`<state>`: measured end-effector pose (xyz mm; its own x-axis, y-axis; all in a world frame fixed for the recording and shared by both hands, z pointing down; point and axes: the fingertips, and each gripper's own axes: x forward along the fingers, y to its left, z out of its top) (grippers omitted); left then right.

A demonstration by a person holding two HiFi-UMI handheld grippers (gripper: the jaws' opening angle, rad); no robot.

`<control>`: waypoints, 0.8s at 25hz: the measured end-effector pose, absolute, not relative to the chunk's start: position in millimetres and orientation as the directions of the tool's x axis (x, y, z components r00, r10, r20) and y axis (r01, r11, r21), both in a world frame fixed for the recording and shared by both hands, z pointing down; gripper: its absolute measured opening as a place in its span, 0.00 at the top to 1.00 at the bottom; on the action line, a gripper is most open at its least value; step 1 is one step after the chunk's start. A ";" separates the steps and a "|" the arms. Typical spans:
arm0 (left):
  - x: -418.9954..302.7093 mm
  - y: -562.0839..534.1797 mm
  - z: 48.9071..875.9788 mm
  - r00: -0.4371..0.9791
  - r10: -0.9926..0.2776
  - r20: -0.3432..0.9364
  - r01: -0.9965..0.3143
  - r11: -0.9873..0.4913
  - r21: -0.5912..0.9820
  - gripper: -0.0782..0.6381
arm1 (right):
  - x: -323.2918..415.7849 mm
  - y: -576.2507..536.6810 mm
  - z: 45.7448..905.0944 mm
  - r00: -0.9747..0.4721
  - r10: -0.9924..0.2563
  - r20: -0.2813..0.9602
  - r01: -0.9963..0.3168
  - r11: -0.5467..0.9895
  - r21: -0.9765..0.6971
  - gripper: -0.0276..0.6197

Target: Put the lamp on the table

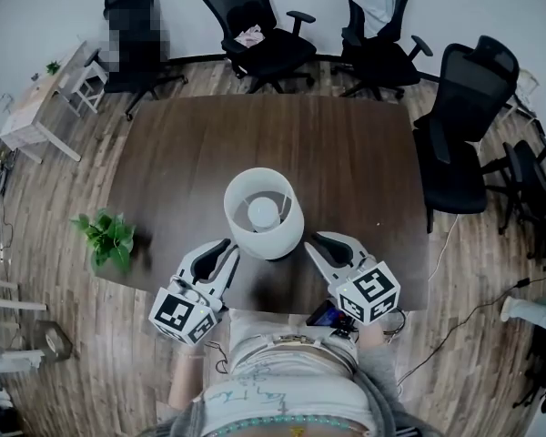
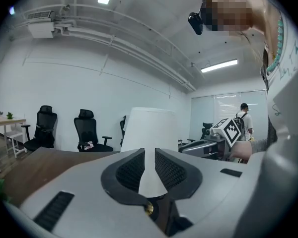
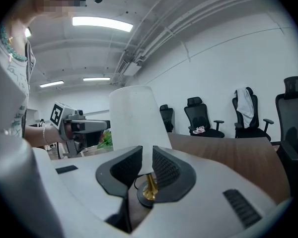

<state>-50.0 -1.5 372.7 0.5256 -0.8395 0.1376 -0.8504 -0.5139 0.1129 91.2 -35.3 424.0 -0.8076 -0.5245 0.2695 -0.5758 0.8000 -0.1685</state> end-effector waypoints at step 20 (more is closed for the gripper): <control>-22.7 6.2 376.7 0.454 -0.875 0.167 -0.891 -0.444 0.094 0.87 | 87.6 -30.8 421.1 -0.870 -0.409 0.274 -0.463 0.870 -0.171 0.91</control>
